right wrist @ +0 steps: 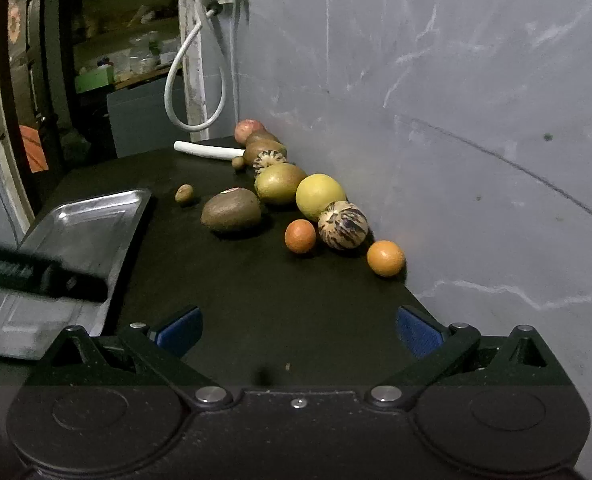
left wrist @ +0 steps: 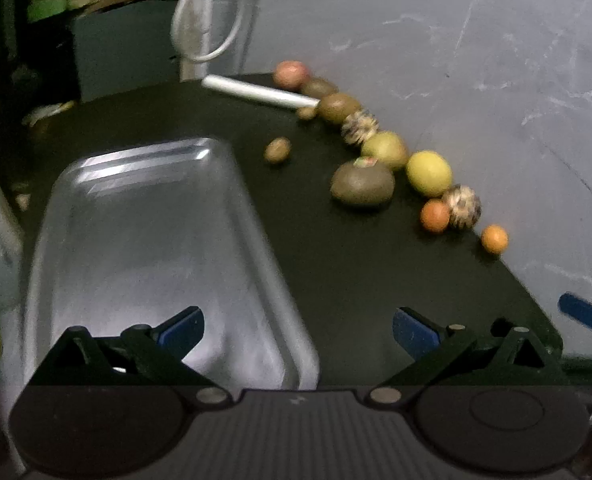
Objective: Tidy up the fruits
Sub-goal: 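Grasp the stickered kiwi with the left gripper while the right gripper grasps an orange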
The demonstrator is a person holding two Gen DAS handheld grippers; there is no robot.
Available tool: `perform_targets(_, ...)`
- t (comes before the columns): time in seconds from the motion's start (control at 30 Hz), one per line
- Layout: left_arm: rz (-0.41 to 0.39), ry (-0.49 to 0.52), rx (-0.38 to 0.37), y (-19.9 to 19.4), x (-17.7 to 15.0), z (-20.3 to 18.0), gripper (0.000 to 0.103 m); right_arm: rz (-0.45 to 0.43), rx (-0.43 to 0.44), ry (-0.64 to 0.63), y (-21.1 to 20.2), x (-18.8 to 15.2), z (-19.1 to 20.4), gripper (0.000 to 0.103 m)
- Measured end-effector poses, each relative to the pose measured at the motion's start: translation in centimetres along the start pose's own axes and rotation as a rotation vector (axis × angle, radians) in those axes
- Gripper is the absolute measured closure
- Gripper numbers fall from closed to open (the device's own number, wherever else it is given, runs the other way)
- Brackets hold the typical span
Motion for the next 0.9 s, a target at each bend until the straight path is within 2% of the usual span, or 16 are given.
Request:
perform_targets(0.23, 0.009, 0.117, -0.040, 5.8, 5.0, -4.5, 0.001, 0.038, 0.103, 0.042, 5.1, 1.3, 0.1, 0.005)
perform_targets(0.43, 0.040, 0.196, -0.047, 10.2, 7.3, -7.1, 0.001, 0.059, 0.146, 0.059, 8.9, 2.4, 0.1, 0.014)
perform_targets(0.63, 0.073, 0.237, -0.062, 13.1, 8.1, -8.0, 0.001, 0.069, 0.127, 0.084, 11.5, 3.4, -0.3, 0.025)
perform_targets(0.9, 0.125, 0.236, -0.083, 15.4, 8.1, -8.5, 0.009, 0.062, 0.078, 0.109, 13.3, 4.2, -0.8, 0.048)
Point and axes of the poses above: each gripper's, at about its wrist camera, not at the fingertips, and y roughly the way its jaws point, z to its left, x to its top, the point moved 8 cm from there along y, roughly the way its jaws point, and after that the axes turned 15 degrees about -y, right-handed, at the moved point
